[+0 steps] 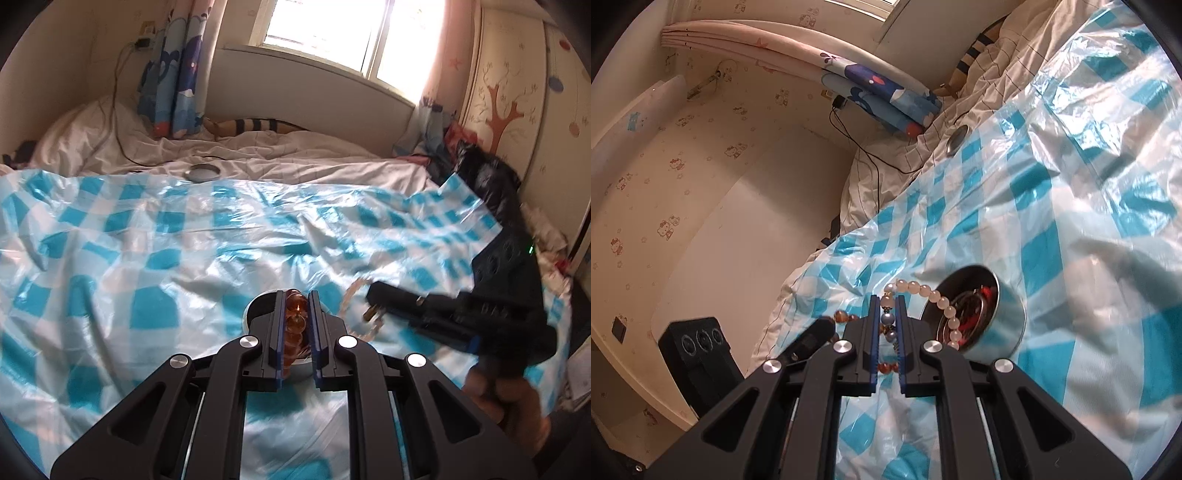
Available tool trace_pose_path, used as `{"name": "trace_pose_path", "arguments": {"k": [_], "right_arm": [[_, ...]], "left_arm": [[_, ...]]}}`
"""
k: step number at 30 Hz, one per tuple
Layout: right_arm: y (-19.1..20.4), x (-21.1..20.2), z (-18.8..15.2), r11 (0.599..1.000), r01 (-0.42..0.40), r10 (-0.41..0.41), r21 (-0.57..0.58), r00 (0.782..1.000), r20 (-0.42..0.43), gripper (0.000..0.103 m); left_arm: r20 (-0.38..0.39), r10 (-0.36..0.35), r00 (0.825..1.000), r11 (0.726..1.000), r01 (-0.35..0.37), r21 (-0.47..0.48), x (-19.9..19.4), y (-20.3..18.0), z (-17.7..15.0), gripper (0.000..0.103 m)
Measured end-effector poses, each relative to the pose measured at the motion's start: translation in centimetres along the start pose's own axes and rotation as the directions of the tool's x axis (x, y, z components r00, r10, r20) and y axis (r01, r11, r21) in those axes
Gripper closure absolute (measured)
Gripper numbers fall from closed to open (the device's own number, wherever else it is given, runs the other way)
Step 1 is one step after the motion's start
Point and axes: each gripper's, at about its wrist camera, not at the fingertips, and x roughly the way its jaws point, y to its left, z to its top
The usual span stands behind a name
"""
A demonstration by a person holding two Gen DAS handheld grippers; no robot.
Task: Organize jewelry
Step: 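Lower both bead bracelets into the tin and open both tools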
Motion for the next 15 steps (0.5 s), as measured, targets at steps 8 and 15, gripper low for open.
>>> {"name": "trace_pose_path", "arguments": {"k": [8, 15], "right_arm": [[-0.3, 1.0, 1.4, 0.998, 0.052, -0.052, -0.032, 0.999, 0.001, 0.094], [-0.3, 3.4, 1.4, 0.994, 0.085, -0.087, -0.069, 0.995, -0.040, 0.094]], "left_arm": [[-0.138, -0.117, 0.983, 0.985, 0.098, -0.140, 7.1, 1.6, 0.5, 0.092], [-0.169, -0.006, 0.986, 0.982, -0.027, -0.189, 7.8, 4.5, -0.2, 0.082]]}}
